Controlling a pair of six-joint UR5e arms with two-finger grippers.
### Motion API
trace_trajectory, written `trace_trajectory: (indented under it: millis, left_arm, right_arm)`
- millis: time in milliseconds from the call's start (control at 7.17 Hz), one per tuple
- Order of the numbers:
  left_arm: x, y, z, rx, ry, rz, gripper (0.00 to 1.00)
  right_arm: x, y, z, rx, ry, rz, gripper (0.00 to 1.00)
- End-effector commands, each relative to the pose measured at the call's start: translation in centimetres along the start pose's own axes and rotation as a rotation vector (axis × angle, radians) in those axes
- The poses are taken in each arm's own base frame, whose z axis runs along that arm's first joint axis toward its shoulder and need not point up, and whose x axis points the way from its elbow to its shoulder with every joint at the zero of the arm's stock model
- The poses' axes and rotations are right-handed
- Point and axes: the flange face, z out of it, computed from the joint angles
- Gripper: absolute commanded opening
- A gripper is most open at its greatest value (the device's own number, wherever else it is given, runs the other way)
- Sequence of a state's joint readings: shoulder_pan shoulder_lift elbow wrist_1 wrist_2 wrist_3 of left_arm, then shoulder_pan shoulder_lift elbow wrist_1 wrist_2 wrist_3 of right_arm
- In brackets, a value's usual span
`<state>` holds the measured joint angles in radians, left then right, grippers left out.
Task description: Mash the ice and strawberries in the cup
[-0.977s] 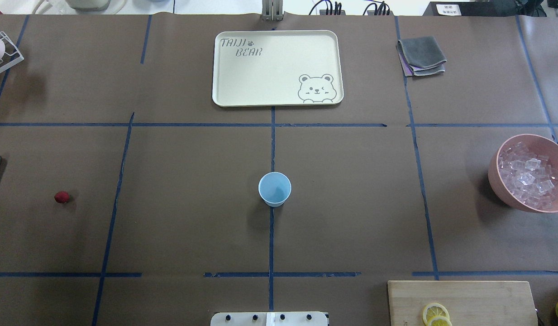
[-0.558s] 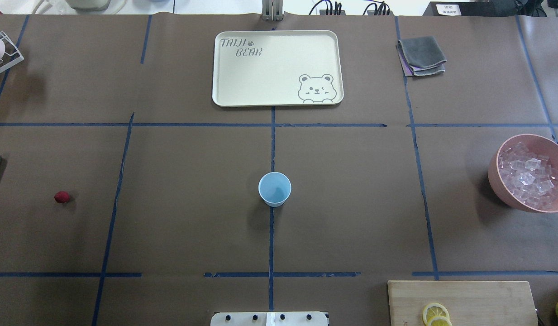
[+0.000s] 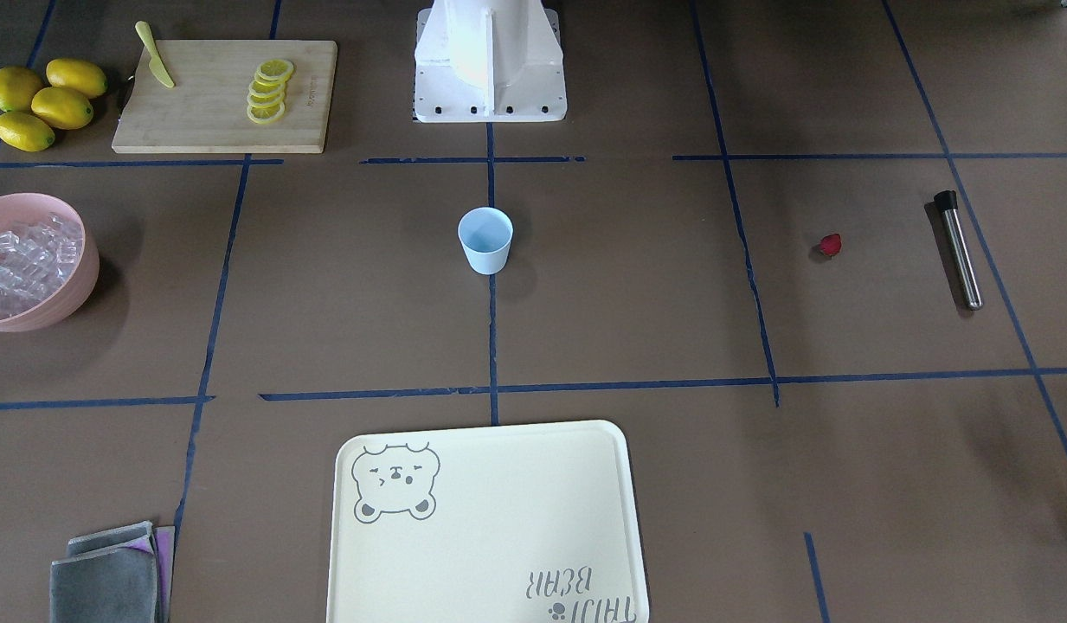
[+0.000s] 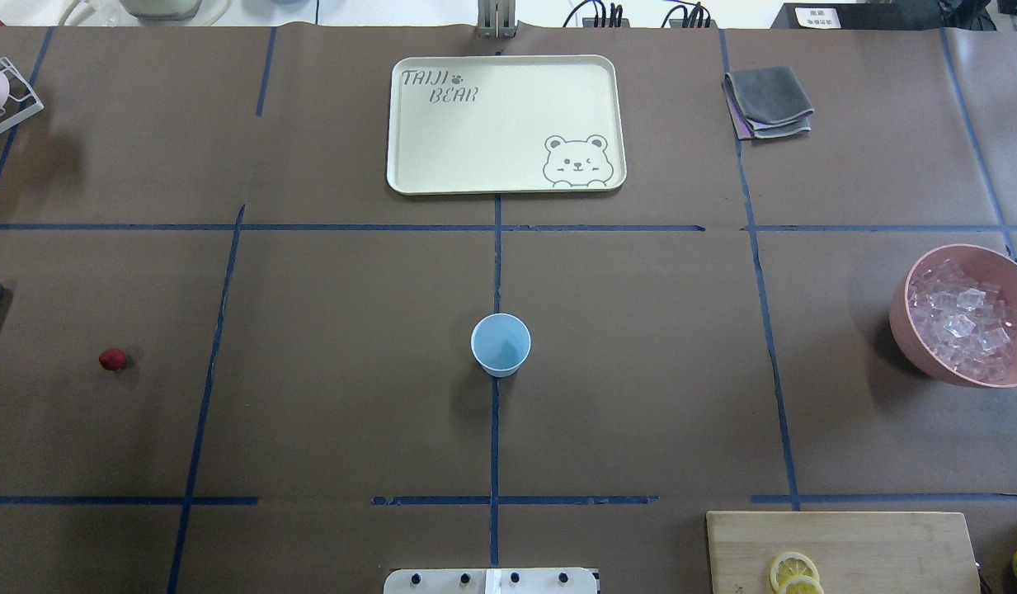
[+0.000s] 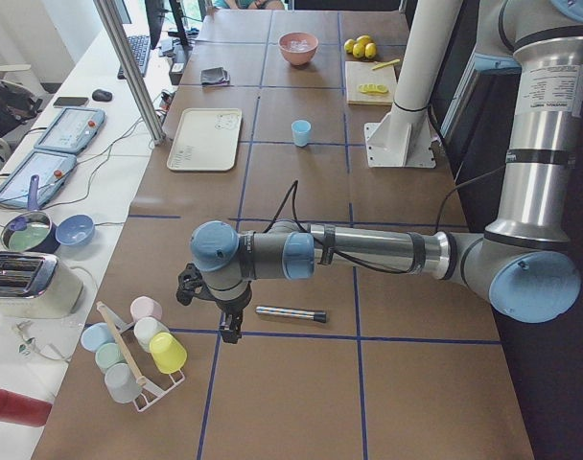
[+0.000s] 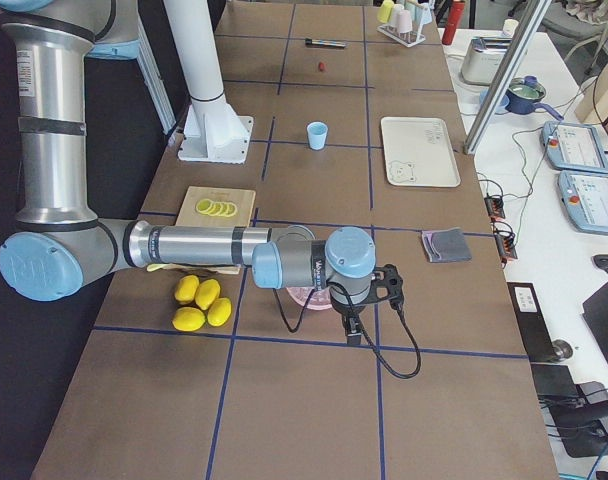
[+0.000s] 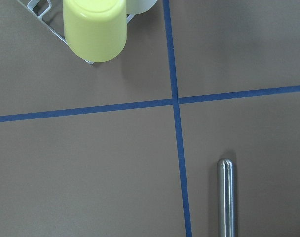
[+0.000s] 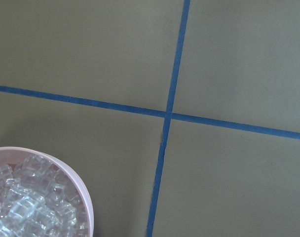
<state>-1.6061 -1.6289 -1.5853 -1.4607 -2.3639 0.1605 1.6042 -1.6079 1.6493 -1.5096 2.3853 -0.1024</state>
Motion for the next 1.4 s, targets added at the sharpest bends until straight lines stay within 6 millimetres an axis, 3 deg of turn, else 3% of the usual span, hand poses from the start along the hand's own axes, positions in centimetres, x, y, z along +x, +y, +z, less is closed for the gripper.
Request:
trace_trajectory:
  millis: [0,279,419,558,698,837,977,1116,1256]
  left_arm:
    - [0.1,0.0,-0.1,0.003,0.000,0.003,1.00]
    - [0.3,-0.2,-0.3,0.007,-0.001,0.008,1.00]
    - [0.4,-0.2,-0.4,0.009,-0.001,0.008,1.00]
    - [0.5,-0.3,-0.5,0.011,-0.002,0.010,1.00]
    - [0.7,-0.3,-0.7,0.014,-0.002,0.014,1.00]
    - [0.7,-0.2,-0.7,0.015,-0.002,0.015,1.00]
    - [0.8,-0.3,-0.8,0.016,-0.003,0.016,1.00]
    - [0.7,-0.2,-0.7,0.015,-0.002,0.015,1.00]
    - [0.7,-0.2,-0.7,0.015,-0.002,0.015,1.00]
  right_arm:
    - [-0.5,-1.1,-0.4,0.005,-0.001,-0.006,0.99]
    - [-1.8,-1.3,-0.6,0.014,0.003,0.013,0.99]
    - [-4.2,-2.0,-0.3,0.011,0.016,0.037,0.99]
    - [-8.0,-2.6,-0.3,0.017,0.061,0.052,0.99]
    - [-10.6,-1.9,-0.1,0.015,0.080,0.075,0.99]
    - [-11.7,0.1,-0.4,0.010,0.077,0.061,0.99]
    - [-12.0,2.7,0.2,-0.018,0.074,0.058,0.99]
    - [-12.2,4.0,1.8,-0.060,0.071,0.050,0.98]
    - [-12.6,4.1,2.3,-0.075,0.069,0.042,0.98]
